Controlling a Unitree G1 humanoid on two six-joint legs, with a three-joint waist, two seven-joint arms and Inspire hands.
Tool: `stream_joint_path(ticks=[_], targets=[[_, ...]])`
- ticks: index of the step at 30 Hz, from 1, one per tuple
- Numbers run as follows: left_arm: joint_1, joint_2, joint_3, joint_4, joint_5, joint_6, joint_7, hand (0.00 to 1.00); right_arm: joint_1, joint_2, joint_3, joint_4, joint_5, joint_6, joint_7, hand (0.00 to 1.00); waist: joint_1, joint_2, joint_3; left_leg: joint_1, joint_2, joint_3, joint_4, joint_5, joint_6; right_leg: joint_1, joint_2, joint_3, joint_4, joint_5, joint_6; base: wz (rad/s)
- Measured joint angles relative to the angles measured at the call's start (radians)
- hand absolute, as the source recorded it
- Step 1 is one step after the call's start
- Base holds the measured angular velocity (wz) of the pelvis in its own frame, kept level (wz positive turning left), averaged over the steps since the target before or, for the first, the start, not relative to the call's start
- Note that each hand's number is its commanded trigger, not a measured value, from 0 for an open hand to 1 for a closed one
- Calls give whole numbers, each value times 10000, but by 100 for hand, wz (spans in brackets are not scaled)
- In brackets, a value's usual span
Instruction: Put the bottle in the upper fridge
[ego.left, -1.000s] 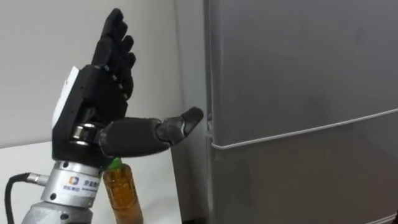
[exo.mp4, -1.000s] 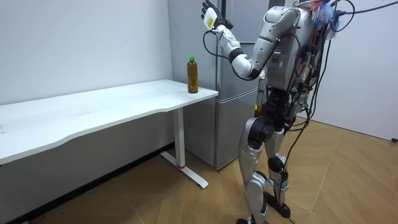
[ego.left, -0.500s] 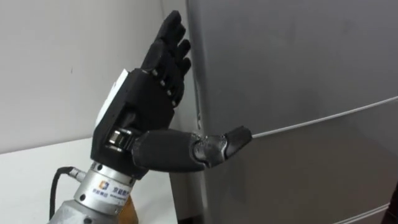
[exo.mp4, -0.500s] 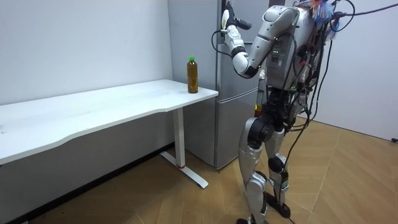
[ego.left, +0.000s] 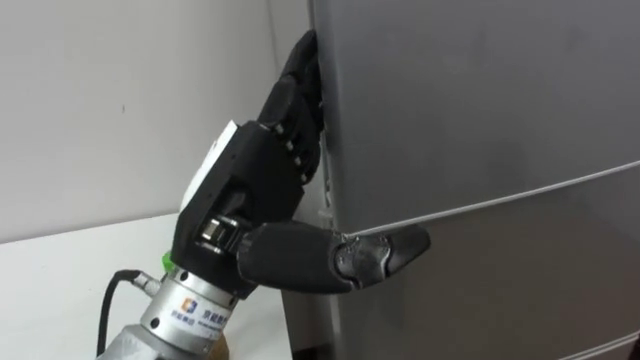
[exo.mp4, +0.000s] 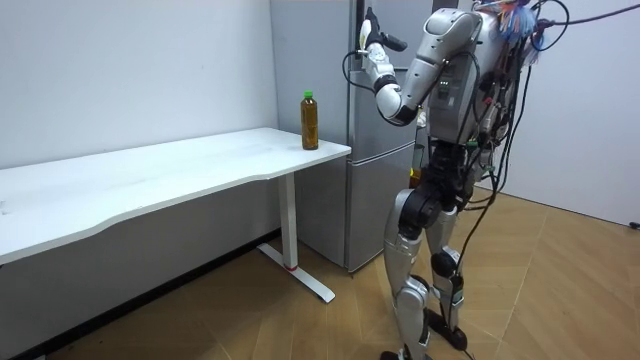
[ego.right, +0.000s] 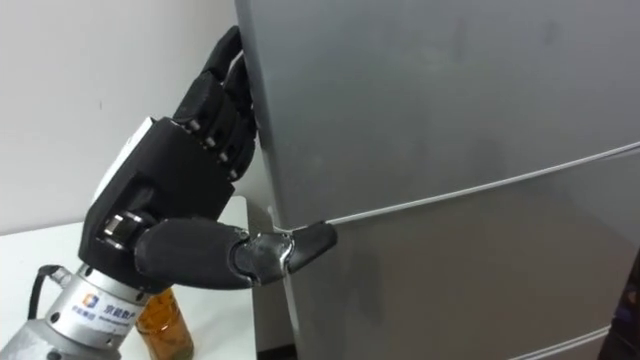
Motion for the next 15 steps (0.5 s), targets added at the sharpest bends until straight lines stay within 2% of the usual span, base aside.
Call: stream_joint_path(ticks=[1, 3, 4, 11, 15], targets=[[0, -14, 0, 21, 0, -4, 0, 55, 0, -4, 0, -7, 0, 1, 0, 0, -3, 6, -1, -2, 0, -3, 0, 0, 0, 1, 0, -3, 0, 0, 0, 0], [0, -124, -3, 62, 1, -8, 0, 76, -4, -5, 0, -10, 3, 0, -1, 0, -5, 10, -3, -20, -1, -5, 2, 0, 0, 0, 0, -10, -11, 0, 0, 0], [0, -136, -1, 64, 1, -14, 0, 100, -5, -5, 0, -10, 3, 0, -3, 0, -5, 9, -3, -36, -3, -7, 5, 0, 0, -5, 0, -11, -19, 0, 0, 3], [30, -204, 338, 261, -9, -408, 4, 100, -140, -38, 354, 16, 58, 0, 23, 0, 42, -61, 10, -94, -36, -67, 17, 2, 3, -5, -21, -33, -39, -4, 7, 3], [29, -436, 177, 281, -202, -591, 4, 85, -219, -50, 571, 29, 60, -1, 52, 0, 12, -85, 27, -97, -37, -80, 7, 2, 3, 2, -18, -31, -33, -3, 7, 0]])
